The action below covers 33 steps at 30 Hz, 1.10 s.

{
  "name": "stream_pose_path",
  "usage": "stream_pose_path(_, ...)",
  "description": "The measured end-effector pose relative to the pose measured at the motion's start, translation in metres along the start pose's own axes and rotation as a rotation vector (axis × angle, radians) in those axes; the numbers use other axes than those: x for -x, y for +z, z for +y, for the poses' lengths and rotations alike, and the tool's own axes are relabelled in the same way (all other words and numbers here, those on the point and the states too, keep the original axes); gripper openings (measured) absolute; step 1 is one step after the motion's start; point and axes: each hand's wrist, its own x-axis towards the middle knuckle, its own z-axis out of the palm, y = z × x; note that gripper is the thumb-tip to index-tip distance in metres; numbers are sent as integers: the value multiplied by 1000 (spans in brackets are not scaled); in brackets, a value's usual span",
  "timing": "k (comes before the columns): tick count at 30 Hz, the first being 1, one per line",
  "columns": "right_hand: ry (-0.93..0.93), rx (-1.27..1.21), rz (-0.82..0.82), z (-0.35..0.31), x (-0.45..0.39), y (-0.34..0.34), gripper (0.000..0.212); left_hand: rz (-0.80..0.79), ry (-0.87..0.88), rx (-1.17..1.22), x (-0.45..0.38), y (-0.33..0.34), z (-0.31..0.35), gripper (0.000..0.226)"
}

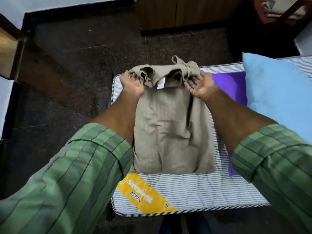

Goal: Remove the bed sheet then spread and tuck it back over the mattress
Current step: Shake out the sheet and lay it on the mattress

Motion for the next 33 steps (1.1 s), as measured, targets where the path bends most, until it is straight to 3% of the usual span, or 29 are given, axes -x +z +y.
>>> stream_pose_path(3,3,67,-25,17,2,2,24,-15,46,-154,-27,-7,-23,55)
stream_pose_path(6,15,345,-19,62,-25,-28,19,14,-31,-280,-45,-43,-59,28)
stream_pose_path(8,-52,677,-49,88,-39,-42,27,36,-103,-434,-52,-68,-83,27)
stream_pose_path(10,-180,1030,-102,116,-52,-52,50,60,-136,-703,-57,-93,-106,26)
stream_pose_path(12,-265,1217,-174,138,-59,-58,54,53,-14,-1110,-71,-122,-131,5)
stream_pose_path(15,-353,1370,-307,164,-73,-70,50,-135,103,-1530,-83,-151,-165,52)
stream_pose_path(17,-358,1472,-385,176,-80,-79,53,-272,186,-1676,-88,-164,-182,66)
stream_pose_path(19,-344,1581,-326,188,-96,-94,64,-308,229,-1832,-103,-179,-198,73)
stream_pose_path(23,-79,1572,131,226,-109,-126,88,-89,112,-1968,-121,-217,-224,81)
stream_pose_path(28,-194,1614,168,279,-95,-166,76,69,220,-1925,-108,-258,-259,83)
stream_pose_path(33,-281,1670,263,312,-79,-219,76,380,300,-2005,-78,-314,-270,87)
